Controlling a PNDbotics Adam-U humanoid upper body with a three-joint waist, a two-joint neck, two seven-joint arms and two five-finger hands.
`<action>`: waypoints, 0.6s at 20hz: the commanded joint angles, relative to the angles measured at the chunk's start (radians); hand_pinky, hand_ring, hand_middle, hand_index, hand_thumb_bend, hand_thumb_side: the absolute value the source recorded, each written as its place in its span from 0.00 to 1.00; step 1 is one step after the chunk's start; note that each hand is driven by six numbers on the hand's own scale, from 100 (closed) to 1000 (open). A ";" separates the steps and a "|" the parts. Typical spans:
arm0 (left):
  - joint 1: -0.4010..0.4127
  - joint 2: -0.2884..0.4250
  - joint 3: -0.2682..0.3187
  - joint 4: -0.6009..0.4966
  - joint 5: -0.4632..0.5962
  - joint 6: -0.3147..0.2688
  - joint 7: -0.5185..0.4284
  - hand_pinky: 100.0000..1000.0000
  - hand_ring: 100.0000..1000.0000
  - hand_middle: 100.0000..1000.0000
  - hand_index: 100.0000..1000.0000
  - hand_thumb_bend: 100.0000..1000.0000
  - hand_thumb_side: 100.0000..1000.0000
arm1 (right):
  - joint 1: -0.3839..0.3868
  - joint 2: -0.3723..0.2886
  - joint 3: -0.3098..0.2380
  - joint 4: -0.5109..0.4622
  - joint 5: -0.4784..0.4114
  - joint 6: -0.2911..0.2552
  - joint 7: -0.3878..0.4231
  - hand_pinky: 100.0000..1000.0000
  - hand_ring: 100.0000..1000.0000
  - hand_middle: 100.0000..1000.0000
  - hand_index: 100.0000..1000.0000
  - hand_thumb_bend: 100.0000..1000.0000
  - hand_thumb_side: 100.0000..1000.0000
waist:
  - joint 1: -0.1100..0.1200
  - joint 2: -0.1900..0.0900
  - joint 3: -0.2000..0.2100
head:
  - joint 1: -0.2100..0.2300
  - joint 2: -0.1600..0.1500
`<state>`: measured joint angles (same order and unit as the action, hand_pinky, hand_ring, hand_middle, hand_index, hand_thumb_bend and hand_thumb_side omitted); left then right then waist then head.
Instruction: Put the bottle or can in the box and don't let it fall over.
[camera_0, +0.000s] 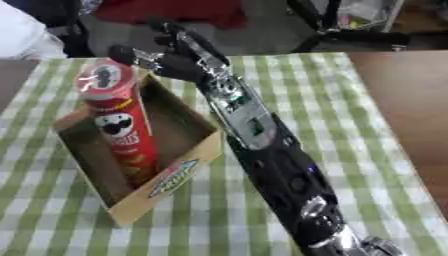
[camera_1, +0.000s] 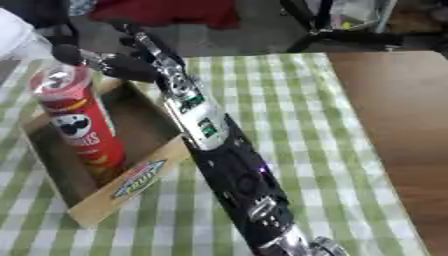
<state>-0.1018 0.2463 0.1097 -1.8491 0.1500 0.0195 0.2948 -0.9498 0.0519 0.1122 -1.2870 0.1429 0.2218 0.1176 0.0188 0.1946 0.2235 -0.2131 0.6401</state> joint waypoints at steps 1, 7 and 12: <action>-0.002 0.030 0.011 -0.016 0.000 -0.002 -0.001 0.82 0.97 0.72 0.74 0.46 0.57 | -0.025 -0.010 0.003 -0.032 -0.012 0.007 -0.002 1.00 1.00 1.00 0.97 1.00 0.49 | 0.005 -0.024 0.000 | 0.002 -0.001; 0.002 0.038 0.014 -0.015 -0.003 -0.002 0.002 0.82 0.97 0.73 0.74 0.46 0.57 | -0.044 -0.113 -0.046 -0.074 -0.075 0.023 -0.056 1.00 0.98 1.00 0.97 1.00 0.49 | 0.006 -0.035 -0.014 | 0.010 0.010; 0.006 0.043 0.015 -0.014 -0.005 -0.002 0.003 0.82 0.97 0.73 0.74 0.46 0.57 | -0.024 -0.202 -0.072 -0.084 -0.117 0.035 -0.083 1.00 0.96 1.00 0.95 1.00 0.49 | 0.006 -0.040 -0.025 | 0.017 0.014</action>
<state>-0.0939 0.2594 0.1154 -1.8491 0.1485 0.0194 0.2950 -0.9574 -0.1164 0.0519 -1.3444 0.0405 0.2552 0.0439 0.0213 0.1748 0.1972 -0.2006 0.6507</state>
